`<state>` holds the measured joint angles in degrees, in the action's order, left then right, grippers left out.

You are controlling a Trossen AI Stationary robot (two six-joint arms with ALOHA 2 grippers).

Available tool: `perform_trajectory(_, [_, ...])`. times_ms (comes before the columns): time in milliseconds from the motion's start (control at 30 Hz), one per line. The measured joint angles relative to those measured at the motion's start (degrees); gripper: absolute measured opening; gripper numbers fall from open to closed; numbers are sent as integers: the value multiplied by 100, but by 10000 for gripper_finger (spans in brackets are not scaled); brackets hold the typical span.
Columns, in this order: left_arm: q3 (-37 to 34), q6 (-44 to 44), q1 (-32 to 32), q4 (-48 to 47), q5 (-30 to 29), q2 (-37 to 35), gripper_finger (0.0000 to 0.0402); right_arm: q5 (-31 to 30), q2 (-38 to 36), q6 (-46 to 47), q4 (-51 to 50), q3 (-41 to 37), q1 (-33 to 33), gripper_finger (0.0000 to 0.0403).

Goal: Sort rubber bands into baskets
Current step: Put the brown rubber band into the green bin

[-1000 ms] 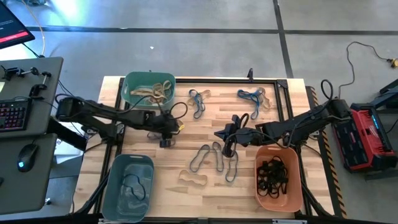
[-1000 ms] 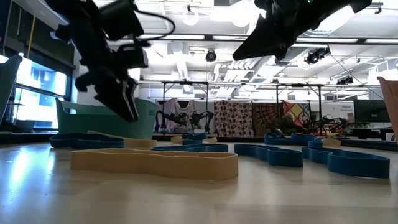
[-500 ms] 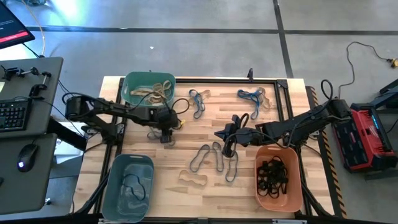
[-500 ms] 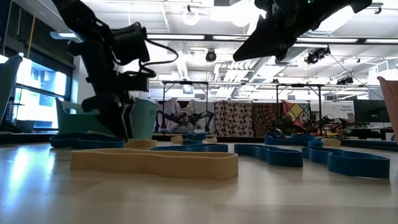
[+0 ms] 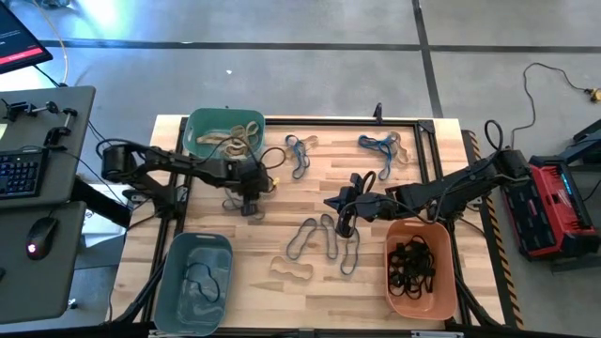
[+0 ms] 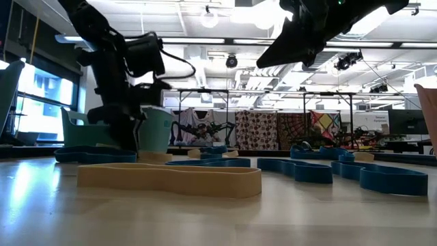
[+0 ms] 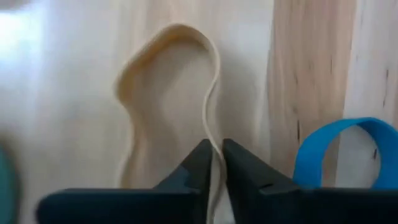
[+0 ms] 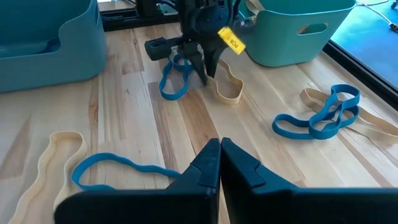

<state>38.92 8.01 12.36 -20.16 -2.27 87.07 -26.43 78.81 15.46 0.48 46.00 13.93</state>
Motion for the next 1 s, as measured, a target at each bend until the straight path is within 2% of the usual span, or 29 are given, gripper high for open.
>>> perform_trajectory(100, [62, -37, 4, -9, -43, -291, 5, 2, 0, -2, -16, 0, 0, 0])
perform_trajectory(467, [490, -340, 2, -370, -98, -1644, 2, 2, 2, 8, -30, 2, 0, 0])
perform_trajectory(700, [837, -499, 148, -1180, -1200, -2399, 1, 2, 2, -4, -28, 2, 0, 0])
perform_trajectory(1000, [1001, -571, 878, -1663, -1986, -2935, 0, 2, 2, -4, -30, 2, 0, 0])
